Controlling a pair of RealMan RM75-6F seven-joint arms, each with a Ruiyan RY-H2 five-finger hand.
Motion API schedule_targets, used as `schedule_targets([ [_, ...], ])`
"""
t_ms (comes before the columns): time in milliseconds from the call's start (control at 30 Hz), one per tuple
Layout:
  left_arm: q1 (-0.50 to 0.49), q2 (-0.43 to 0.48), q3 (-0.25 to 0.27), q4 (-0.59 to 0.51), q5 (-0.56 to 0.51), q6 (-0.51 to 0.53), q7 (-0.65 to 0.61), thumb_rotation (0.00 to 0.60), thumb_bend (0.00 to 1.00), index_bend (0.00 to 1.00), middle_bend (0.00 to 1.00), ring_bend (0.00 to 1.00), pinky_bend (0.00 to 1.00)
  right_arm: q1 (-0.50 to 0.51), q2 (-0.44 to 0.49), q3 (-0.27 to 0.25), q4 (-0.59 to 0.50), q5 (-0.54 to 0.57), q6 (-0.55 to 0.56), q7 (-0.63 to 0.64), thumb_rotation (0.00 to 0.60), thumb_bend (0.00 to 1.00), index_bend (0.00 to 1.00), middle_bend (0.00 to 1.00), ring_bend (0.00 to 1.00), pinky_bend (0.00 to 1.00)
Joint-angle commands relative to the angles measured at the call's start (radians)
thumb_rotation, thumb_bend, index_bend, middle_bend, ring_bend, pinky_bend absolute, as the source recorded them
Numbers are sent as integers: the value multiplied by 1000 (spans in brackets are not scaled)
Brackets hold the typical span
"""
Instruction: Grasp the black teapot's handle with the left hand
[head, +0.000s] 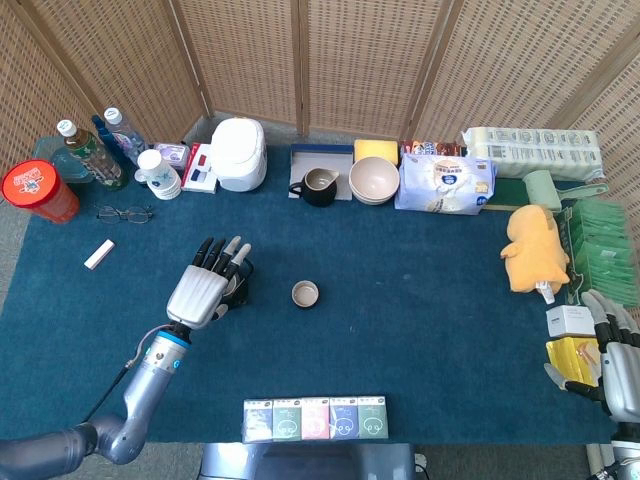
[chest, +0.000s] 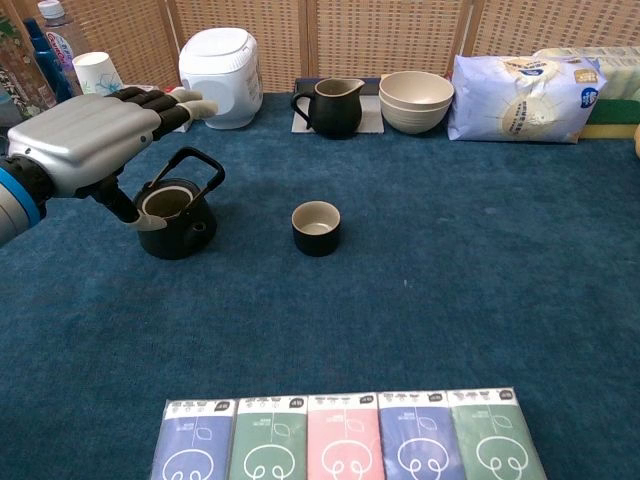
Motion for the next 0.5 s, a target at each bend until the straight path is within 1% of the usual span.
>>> schedule_targets([
  [33, -14, 109, 6, -61, 8, -60, -70, 600, 124, 0, 0, 0, 35, 0, 0, 0, 0, 0, 0, -1, 600, 0, 0, 0, 0, 0],
  [133, -25, 180, -18, -87, -4, -80, -113, 600, 124, 0, 0, 0, 36, 2, -2, -2, -1, -1, -5, -7, 600, 0, 0, 0, 0, 0],
  [267, -60, 233, -51, -104, -46, -129, -112, 600, 124, 0, 0, 0, 36, 4, -5, -4, -2, -3, -5, -17, 600, 0, 0, 0, 0, 0],
  [367, -94, 243, -72, -105, -83, -167, -95, 600, 124, 0, 0, 0, 36, 4, -6, -4, -2, -4, -4, -22, 600, 0, 0, 0, 0, 0],
  [500, -149, 222, -102, -84, -145, -215, -68, 600, 125, 0, 0, 0, 35, 7, -8, -2, 1, 5, -11, -25, 600, 0, 0, 0, 0, 0],
])
